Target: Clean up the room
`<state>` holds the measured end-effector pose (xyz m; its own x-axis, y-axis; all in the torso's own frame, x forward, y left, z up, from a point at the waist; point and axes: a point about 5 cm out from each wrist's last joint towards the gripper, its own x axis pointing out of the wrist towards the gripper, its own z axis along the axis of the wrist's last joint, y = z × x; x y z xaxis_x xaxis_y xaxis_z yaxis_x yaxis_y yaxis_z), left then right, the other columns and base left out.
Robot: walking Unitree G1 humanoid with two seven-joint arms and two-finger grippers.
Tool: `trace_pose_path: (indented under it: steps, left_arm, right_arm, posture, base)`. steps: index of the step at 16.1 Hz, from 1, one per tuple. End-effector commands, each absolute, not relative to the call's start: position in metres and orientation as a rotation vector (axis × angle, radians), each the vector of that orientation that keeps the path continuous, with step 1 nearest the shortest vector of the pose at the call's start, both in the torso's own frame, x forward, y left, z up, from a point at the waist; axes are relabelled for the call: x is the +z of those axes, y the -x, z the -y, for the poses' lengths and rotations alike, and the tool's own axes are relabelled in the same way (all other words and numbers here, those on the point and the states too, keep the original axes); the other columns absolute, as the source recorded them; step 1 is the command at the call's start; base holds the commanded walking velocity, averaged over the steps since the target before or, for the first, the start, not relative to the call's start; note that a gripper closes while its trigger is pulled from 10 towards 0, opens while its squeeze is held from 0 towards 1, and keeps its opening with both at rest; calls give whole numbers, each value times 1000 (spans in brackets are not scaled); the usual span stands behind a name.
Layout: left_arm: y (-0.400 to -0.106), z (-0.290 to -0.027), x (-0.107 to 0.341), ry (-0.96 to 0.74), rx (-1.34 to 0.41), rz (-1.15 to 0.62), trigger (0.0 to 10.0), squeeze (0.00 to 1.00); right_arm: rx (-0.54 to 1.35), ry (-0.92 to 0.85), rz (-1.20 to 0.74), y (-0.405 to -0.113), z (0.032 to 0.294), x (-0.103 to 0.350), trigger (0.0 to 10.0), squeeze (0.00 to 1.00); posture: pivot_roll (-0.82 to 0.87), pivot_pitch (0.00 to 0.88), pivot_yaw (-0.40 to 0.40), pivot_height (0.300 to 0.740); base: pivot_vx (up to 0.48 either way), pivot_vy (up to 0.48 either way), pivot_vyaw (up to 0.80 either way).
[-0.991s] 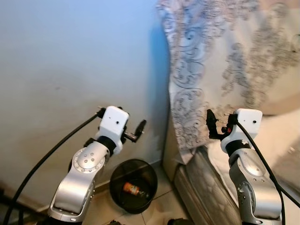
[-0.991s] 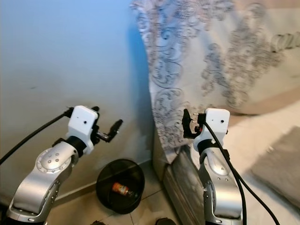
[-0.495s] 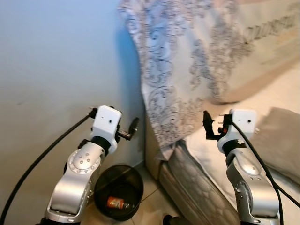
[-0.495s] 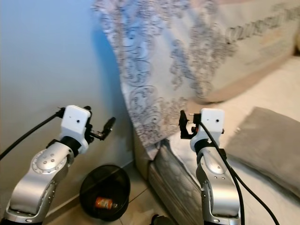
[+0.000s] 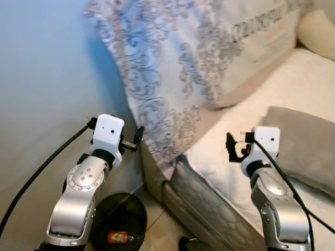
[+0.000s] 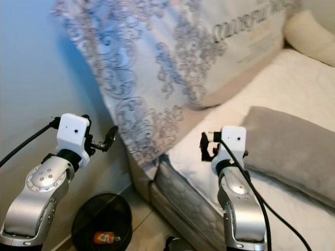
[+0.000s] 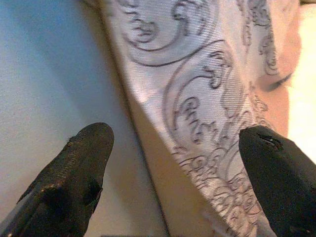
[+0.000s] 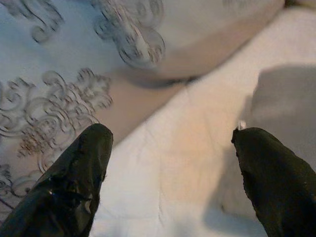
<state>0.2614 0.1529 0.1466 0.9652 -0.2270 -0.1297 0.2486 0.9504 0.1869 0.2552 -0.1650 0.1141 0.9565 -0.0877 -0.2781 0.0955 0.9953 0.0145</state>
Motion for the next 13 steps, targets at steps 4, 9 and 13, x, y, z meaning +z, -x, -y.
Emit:
trace_pose_path:
  steps: [4,9,13]
  left_arm:
    - [-262,-152,144,-202,-253,-123,10000,0]
    - [-261,-151,144,-206,-259,-114,10000,0]
    - [-261,-150,144,-208,-266,-113,10000,0]
  right_arm:
    - [-118,-49,-314,-254,171,113,10000,0]
    - [-104,-35,-308,-255,169,117,10000,0]
    - [-78,54,-302,-257,166,119,10000,0]
  posture:
    - [-11,0,7,740]
    - [-12,0,2,740]
    - [-12,0,1,740]
  base:
    - [0,0,-800]
    - [0,0,-800]
    - [0,0,-800]
